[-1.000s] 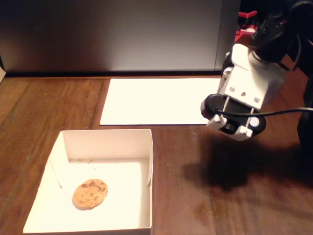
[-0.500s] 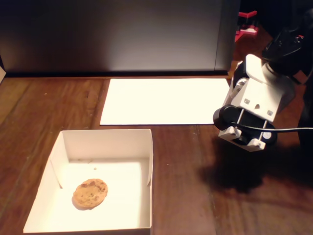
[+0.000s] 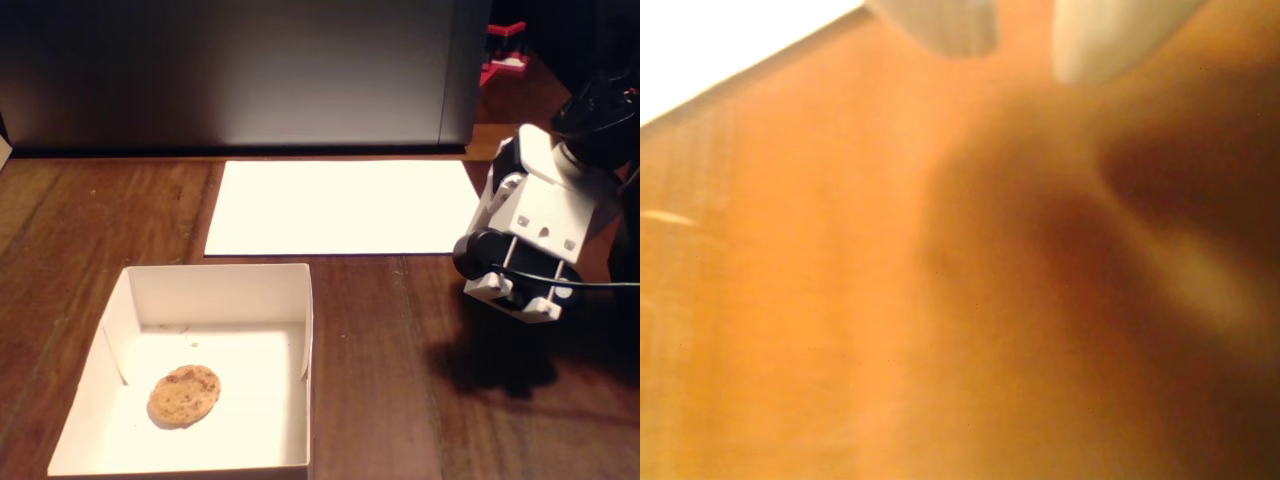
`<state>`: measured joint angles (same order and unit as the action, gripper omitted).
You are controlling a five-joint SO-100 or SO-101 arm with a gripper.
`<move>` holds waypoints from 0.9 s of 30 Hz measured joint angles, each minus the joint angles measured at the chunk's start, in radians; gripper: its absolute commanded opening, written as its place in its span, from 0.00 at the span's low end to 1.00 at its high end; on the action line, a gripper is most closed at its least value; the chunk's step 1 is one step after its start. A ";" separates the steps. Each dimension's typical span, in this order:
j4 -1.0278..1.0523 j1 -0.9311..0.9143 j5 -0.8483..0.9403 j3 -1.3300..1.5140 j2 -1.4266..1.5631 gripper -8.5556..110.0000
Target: Grasp a mini cookies block and put it in the white box.
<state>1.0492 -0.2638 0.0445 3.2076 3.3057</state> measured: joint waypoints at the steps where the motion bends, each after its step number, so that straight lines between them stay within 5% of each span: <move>1: 0.008 -0.005 -0.006 0.000 0.000 0.07; 27: 0.117 -0.037 -0.021 0.000 0.000 0.07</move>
<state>1.1658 -0.3007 0.0230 3.2076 3.3057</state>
